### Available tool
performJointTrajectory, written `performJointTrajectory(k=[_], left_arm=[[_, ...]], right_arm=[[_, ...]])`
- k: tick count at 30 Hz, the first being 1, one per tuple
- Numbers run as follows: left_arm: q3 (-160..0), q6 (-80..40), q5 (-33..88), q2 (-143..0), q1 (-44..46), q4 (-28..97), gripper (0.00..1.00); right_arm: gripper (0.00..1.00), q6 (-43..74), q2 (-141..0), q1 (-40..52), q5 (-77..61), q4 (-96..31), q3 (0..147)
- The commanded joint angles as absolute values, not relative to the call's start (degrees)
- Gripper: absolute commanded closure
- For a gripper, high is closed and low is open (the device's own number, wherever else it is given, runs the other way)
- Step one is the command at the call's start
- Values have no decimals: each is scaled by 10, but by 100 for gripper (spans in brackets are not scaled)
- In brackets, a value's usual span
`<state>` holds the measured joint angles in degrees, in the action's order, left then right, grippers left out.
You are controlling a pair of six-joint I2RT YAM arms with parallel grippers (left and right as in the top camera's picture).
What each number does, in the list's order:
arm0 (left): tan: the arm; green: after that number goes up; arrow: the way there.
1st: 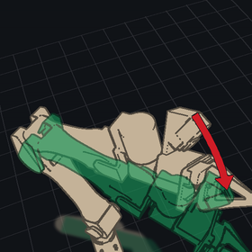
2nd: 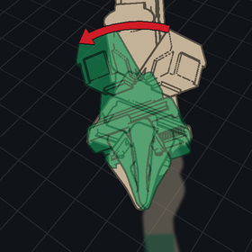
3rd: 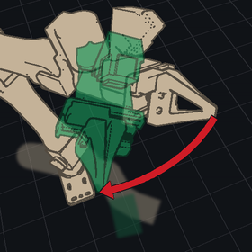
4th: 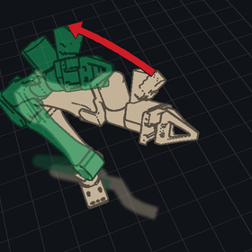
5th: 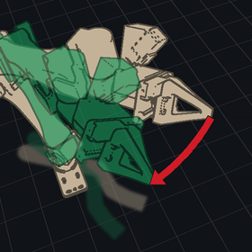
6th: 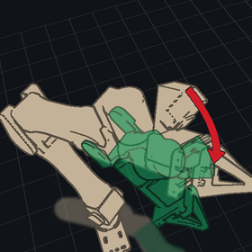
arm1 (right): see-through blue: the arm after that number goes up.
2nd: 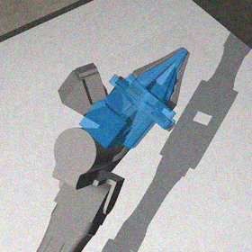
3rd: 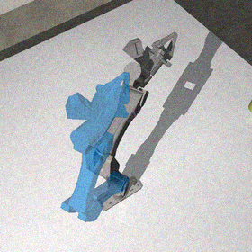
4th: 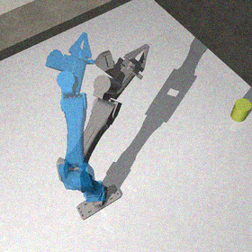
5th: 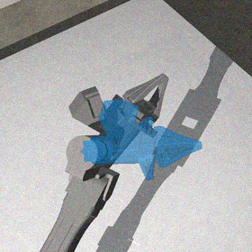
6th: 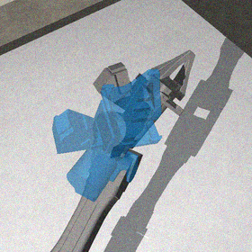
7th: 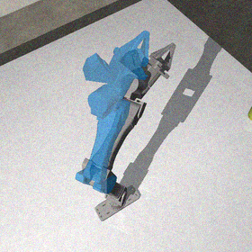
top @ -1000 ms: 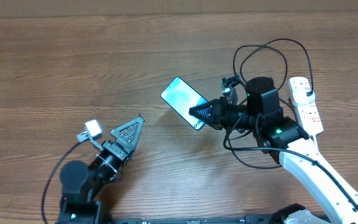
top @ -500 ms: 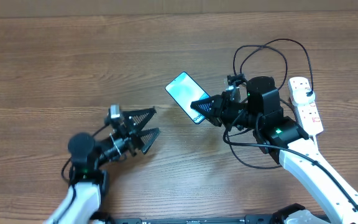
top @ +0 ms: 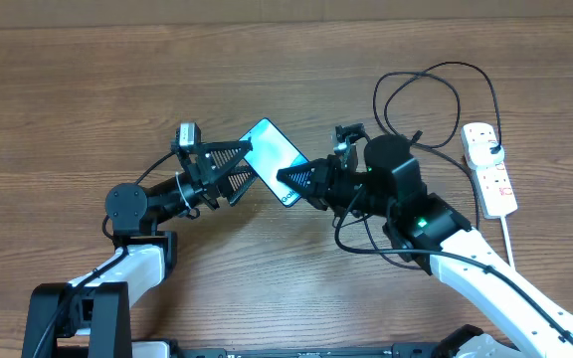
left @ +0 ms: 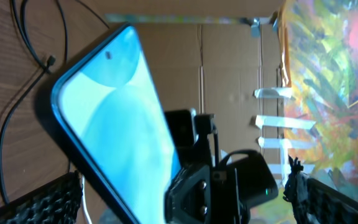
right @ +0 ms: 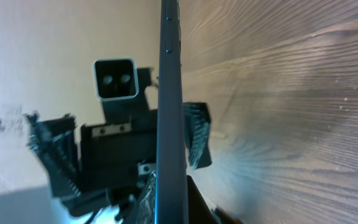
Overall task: Plug charger to phone and switch on socket
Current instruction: 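Regrasp the phone with the left gripper from the right gripper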
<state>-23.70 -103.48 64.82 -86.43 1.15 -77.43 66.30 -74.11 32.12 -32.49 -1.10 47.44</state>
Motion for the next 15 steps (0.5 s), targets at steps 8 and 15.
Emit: performJointTrajectory(k=[8,15], left_arm=[[-246,-1051,557,-870,29,-778,11],[-246,-1070,555,-870,34,-778,18]], right_arm=[[96,755,-783,389,-170,92,479],[96,754,-820,407,-183,122,479]])
